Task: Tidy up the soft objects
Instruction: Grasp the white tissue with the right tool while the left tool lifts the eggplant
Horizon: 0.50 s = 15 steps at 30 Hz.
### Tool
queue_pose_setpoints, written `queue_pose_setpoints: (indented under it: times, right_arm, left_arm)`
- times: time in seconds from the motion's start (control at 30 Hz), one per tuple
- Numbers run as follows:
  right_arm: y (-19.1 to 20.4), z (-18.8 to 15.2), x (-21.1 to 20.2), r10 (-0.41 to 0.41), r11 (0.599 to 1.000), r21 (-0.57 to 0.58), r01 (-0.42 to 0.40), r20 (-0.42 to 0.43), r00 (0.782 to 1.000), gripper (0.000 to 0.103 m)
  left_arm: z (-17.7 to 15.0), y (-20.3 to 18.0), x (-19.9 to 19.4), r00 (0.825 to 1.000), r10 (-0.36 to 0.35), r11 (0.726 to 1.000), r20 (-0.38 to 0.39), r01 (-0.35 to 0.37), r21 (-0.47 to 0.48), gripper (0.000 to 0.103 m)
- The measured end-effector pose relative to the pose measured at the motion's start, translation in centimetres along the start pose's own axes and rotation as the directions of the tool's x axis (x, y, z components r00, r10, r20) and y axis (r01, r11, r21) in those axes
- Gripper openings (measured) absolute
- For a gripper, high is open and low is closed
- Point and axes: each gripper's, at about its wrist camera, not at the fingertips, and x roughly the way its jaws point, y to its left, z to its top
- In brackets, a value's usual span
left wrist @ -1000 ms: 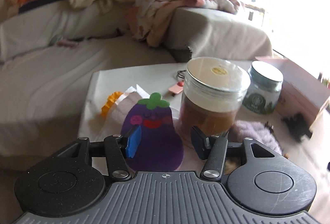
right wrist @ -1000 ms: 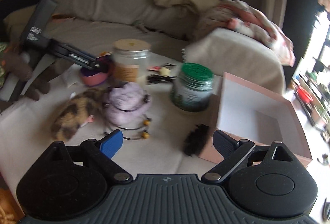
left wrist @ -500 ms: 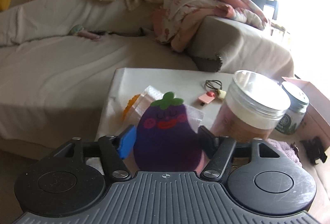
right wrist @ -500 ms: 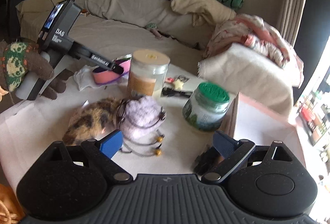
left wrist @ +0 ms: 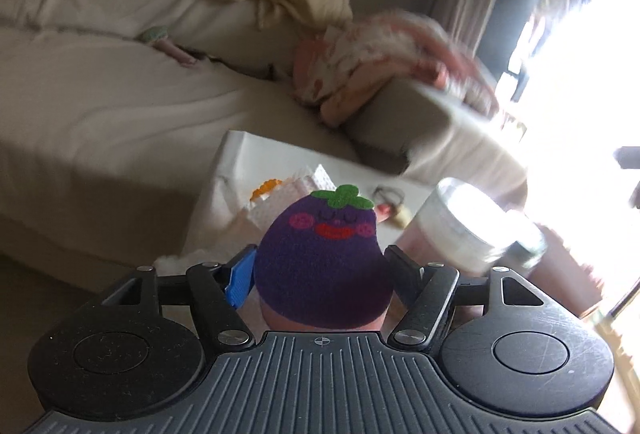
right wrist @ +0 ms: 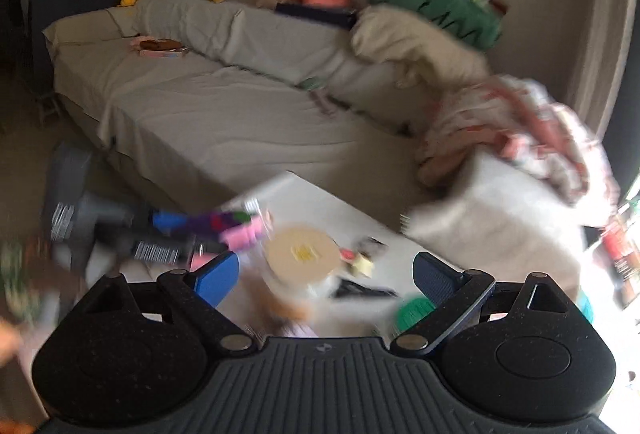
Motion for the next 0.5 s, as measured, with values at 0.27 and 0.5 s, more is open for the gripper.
queue_pose_setpoints:
  times: [0.27, 0.5]
  right_arm:
    - [3.3, 10.1, 15.1, 0.181, 0.983, 0.094, -0.156, -0.402, 0.898, 0.068]
    - [8.3, 8.5, 20.1, 0.277, 0.96, 0.119, -0.254, -0.546, 0.791, 0.068]
  left_arm:
    - [-1.5, 3.3, -5.2, 0.992, -0.118, 0.984, 0.042, 0.122, -0.133, 0.073]
    - [-3.9, 2.8, -4.7, 0.995, -0.093, 0.994, -0.048, 0.09, -0.057, 0.073]
